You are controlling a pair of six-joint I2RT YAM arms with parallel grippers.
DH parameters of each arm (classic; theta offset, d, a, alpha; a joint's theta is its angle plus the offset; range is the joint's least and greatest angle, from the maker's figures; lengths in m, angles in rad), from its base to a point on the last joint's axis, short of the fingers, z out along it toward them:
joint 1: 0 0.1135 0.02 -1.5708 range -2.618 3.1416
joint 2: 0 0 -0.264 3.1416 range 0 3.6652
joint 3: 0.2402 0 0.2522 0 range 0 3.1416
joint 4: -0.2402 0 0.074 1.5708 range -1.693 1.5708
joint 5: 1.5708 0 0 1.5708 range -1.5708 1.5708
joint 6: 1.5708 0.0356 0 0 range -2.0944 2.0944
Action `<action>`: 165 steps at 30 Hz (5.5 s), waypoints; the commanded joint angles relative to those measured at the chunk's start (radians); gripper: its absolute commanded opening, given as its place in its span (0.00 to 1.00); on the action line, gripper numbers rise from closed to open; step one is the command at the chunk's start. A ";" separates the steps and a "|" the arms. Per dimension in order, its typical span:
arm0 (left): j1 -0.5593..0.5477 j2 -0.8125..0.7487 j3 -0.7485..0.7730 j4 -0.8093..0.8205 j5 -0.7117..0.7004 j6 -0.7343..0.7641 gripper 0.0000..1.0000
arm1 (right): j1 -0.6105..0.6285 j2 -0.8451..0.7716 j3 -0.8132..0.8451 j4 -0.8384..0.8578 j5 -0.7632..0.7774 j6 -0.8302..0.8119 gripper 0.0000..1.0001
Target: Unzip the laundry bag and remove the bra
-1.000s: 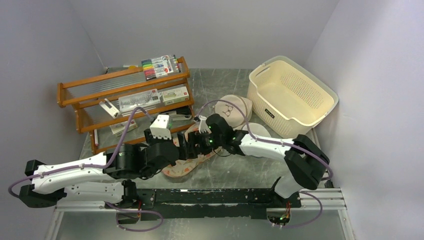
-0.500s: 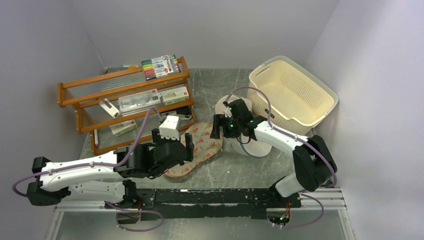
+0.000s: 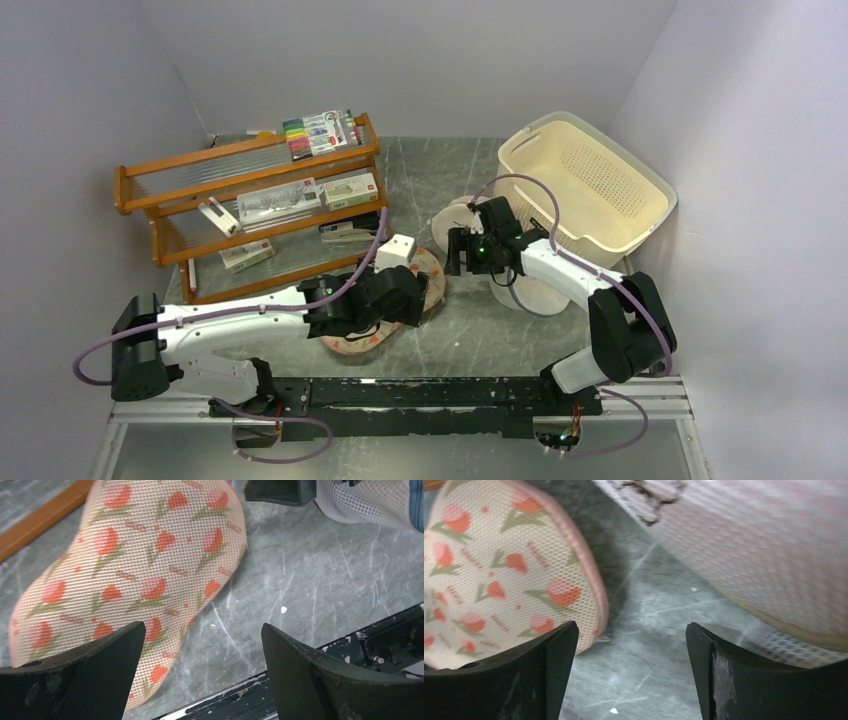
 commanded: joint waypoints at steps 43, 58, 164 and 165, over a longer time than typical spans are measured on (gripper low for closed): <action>0.023 0.097 -0.112 0.279 0.030 0.576 0.89 | 0.148 -0.525 -0.168 0.147 0.266 0.054 0.80; -0.056 0.420 -0.123 0.502 -0.162 0.681 0.63 | 0.144 -0.751 -0.202 0.019 0.444 0.087 0.83; 0.144 -0.014 -0.242 0.396 0.182 0.400 0.07 | 0.316 -0.159 -0.446 0.888 -0.298 0.170 0.26; 0.144 -0.012 -0.243 0.396 0.183 0.399 0.07 | 0.316 -0.156 -0.444 0.893 -0.299 0.172 0.25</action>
